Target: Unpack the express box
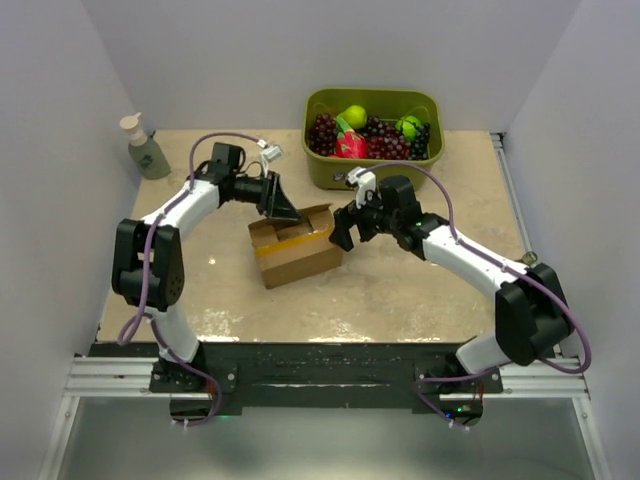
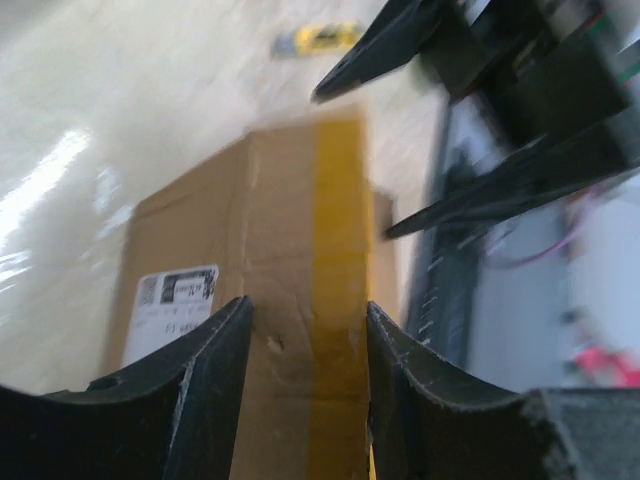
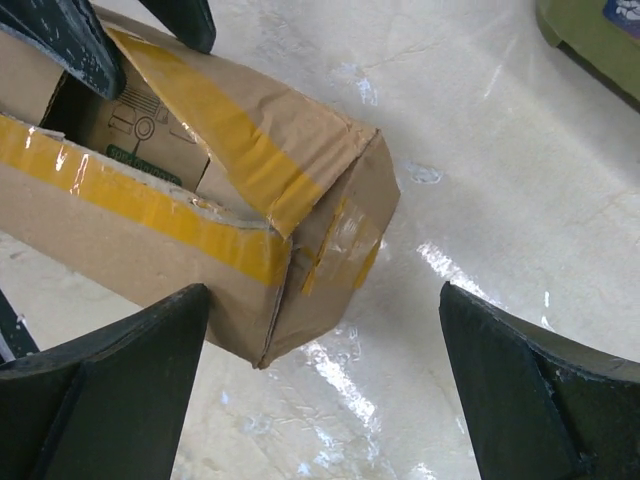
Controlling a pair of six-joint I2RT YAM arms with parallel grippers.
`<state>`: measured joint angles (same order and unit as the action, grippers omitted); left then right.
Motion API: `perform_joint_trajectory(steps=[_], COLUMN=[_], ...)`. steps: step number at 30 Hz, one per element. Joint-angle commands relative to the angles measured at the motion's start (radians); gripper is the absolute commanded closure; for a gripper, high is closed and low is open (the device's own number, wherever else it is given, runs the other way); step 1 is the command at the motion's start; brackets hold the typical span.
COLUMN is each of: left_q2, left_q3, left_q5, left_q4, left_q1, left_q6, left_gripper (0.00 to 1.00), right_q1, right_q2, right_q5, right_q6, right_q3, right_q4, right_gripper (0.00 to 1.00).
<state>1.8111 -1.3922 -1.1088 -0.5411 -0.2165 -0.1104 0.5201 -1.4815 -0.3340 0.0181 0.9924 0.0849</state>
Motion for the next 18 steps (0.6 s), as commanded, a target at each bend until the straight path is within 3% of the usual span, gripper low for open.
perform_joint_trajectory(steps=[1, 7, 10, 13, 16, 17, 18], left_q2=[-0.033, -0.033, -0.041, -0.058, -0.093, -0.104, -0.107], left_q3=[0.209, 0.167, 0.179, 0.220, 0.269, 0.280, 0.304], left_q5=[-0.344, -0.283, -0.267, -0.226, -0.221, -0.223, -0.238], left_q4=[0.578, 0.471, 0.471, 0.519, 0.526, 0.527, 0.559], left_q1=[0.020, 0.020, 0.020, 0.029, 0.039, 0.042, 0.045], left_q6=[0.654, 0.597, 0.613, 0.693, 0.712, 0.716, 0.730], left_gripper=[1.00, 1.00, 1.00, 1.00, 1.00, 1.00, 1.00], right_q1=[-0.009, -0.012, -0.012, 0.001, 0.038, 0.040, 0.040], right_q2=[-0.005, 0.032, 0.038, 0.017, -0.054, -0.081, -0.104], right_q5=[0.108, 0.082, 0.056, -0.066, -0.288, -0.357, -0.397], right_q6=[-0.107, -0.125, -0.097, -0.037, -0.235, -0.483, -0.610], right_q3=[-0.043, 0.063, 0.210, 0.345, 0.487, 0.533, 0.582], right_q4=[0.142, 0.168, 0.211, 0.279, 0.387, 0.556, 0.646], right_gripper=[0.01, 0.01, 0.01, 0.01, 0.02, 0.04, 0.06])
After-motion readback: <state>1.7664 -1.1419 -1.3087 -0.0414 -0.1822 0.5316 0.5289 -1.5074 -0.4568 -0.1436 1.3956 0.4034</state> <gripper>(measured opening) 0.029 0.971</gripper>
